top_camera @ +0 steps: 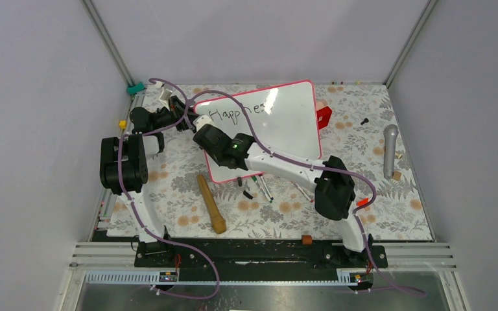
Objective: Write a sentence on the whiteboard
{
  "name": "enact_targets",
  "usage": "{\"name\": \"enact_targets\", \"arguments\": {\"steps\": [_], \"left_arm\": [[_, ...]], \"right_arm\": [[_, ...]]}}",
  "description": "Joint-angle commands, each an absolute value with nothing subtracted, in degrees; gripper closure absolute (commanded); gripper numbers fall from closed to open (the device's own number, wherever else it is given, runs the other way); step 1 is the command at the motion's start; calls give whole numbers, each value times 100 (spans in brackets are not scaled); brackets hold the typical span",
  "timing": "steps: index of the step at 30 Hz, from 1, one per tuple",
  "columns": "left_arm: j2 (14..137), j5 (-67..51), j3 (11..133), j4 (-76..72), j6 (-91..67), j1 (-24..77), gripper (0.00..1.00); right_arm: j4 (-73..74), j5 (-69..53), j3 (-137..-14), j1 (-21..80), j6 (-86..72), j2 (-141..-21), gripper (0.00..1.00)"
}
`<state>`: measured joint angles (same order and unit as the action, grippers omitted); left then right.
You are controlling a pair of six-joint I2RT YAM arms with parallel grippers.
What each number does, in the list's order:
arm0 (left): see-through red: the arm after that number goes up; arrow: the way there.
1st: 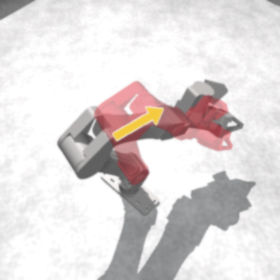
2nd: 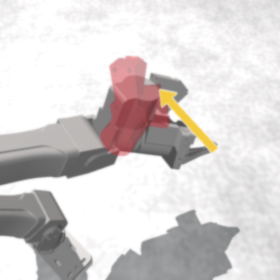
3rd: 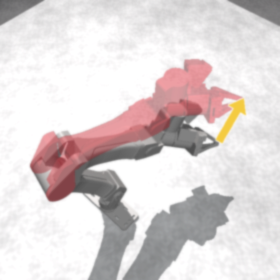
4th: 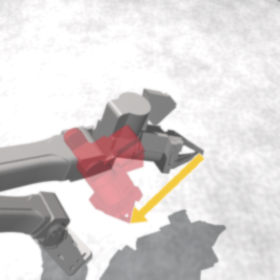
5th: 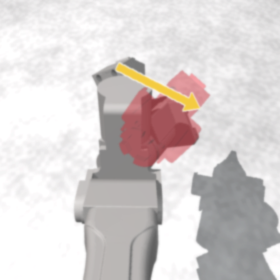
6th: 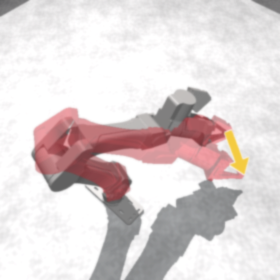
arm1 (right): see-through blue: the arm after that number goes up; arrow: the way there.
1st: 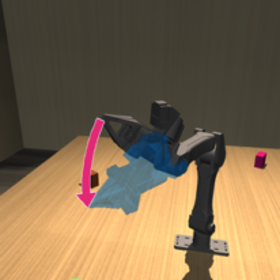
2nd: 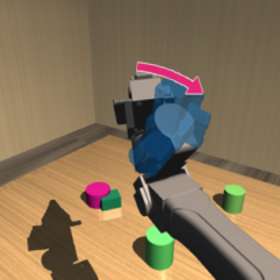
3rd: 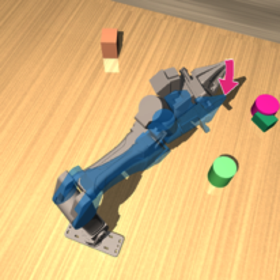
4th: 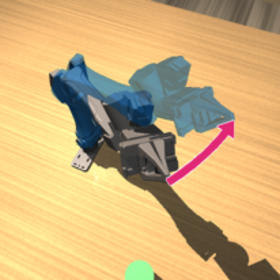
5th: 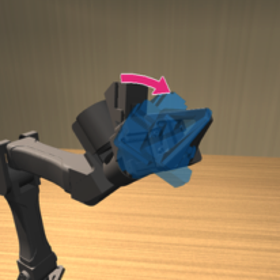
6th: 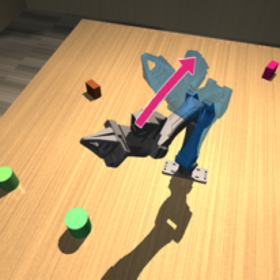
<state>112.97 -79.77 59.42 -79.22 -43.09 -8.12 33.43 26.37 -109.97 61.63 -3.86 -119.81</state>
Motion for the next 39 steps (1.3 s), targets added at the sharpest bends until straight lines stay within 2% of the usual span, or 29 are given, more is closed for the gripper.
{"name": "enact_targets", "arguments": {"steps": [1, 10, 24, 39], "left_arm": [[11387, -9475, 5808, -8402, -3392, -692, 100], [11376, -9473, 5800, -8405, -3383, -695, 100], [11372, -9474, 5783, -8401, -3366, -694, 100], [11369, -9472, 5783, -8403, -3361, -694, 100]], "right_arm": [[3306, 2614, -10718, 6117, -394, -11713, 100], [3305, 2537, -10505, 6117, -466, -11591, 100], [3307, 2356, -10961, 6117, -414, -11357, 100], [3542, 2501, -11596, 6117, -283, -11736, 100]]}}
